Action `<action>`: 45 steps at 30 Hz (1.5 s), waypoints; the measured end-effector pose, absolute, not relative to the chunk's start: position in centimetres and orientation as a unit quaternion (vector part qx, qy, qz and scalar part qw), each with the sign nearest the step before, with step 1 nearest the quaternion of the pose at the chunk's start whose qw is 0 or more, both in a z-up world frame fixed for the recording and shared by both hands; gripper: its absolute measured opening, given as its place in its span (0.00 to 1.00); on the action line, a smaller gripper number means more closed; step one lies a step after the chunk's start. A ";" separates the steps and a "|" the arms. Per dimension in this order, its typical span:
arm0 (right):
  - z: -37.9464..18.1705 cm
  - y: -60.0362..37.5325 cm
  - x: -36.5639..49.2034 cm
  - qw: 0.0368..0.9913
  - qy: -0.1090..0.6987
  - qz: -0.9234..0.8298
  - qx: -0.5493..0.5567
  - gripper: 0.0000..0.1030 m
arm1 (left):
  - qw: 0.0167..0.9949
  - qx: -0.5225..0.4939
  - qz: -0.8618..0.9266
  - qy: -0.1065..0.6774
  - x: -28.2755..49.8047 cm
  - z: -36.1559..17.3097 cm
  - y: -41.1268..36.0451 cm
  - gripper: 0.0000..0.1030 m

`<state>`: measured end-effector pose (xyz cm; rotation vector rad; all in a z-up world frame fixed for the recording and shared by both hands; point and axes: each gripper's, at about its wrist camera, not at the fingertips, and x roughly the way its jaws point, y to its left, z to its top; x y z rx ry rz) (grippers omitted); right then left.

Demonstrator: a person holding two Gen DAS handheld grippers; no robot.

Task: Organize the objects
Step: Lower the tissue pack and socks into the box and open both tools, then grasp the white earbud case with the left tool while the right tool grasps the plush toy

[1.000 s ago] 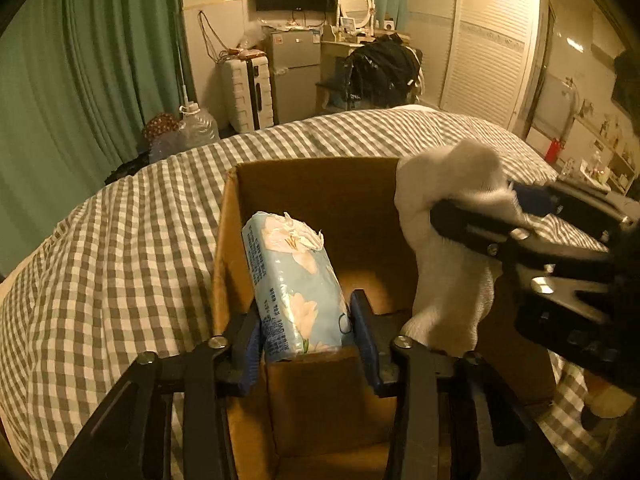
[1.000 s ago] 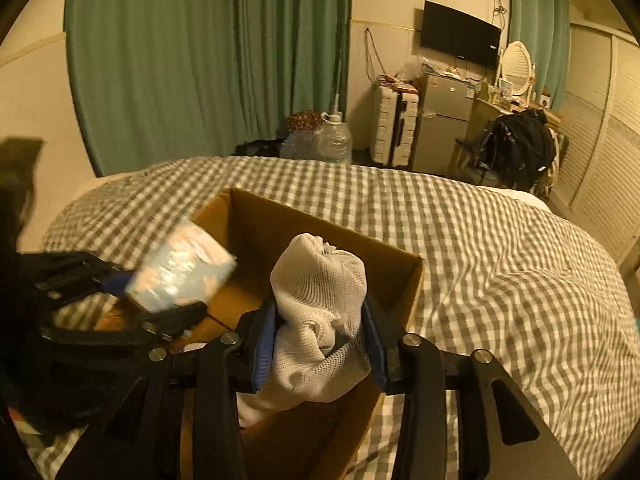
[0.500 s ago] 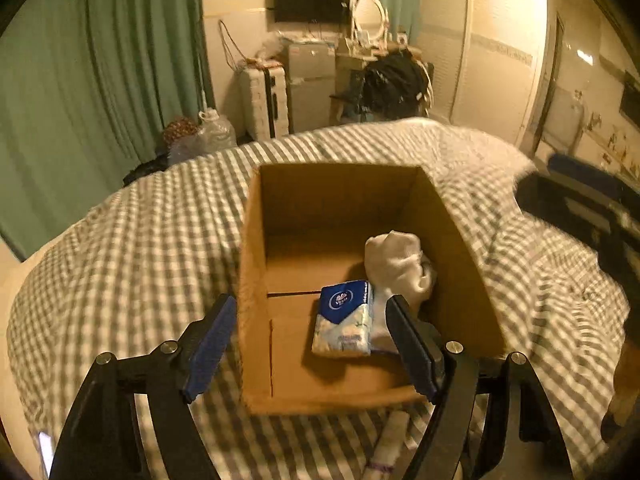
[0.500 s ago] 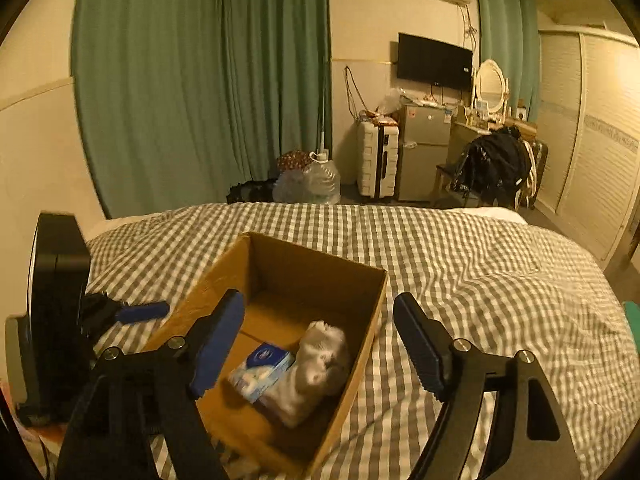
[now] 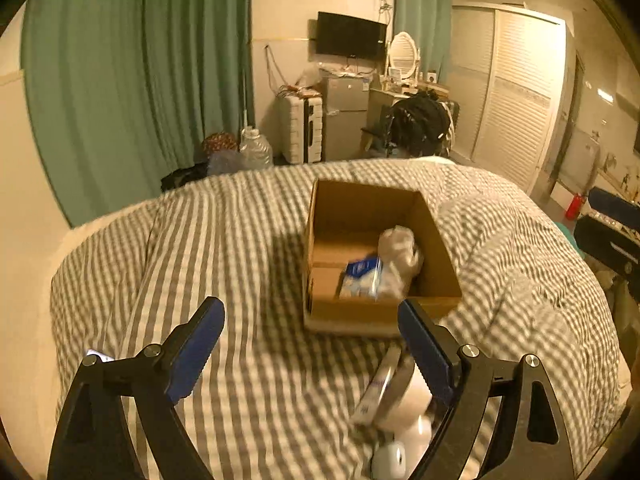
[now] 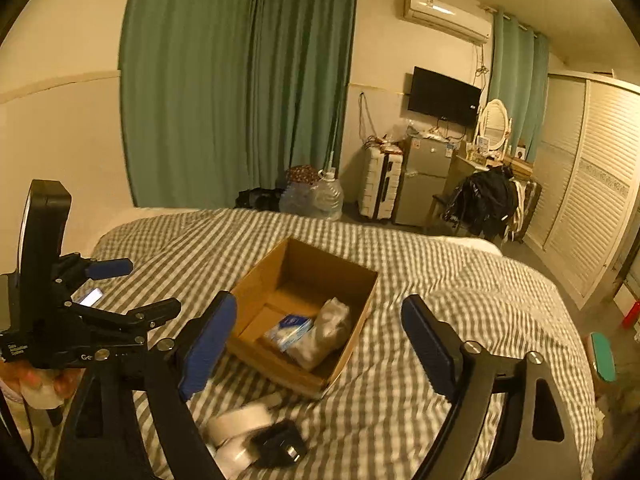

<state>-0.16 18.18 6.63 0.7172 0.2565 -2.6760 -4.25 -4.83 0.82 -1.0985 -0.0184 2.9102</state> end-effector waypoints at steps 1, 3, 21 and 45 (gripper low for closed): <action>6.1 18.0 0.7 0.182 0.091 -0.944 0.261 0.84 | 0.012 -0.356 0.935 -0.010 -3.6 0.3 -5.0 0.88; 4.5 17.6 2.0 0.189 0.095 -0.938 0.275 0.84 | 0.003 -0.364 0.931 -0.014 -2.3 -1.3 -5.2 0.88; -12.3 16.0 6.2 0.251 0.092 -0.837 0.478 0.84 | 0.010 -0.464 0.886 0.029 3.3 -13.2 -3.2 0.88; -10.2 18.1 6.3 0.228 0.111 -0.864 0.434 0.61 | 0.100 -0.489 0.865 0.048 1.1 -14.4 1.5 0.71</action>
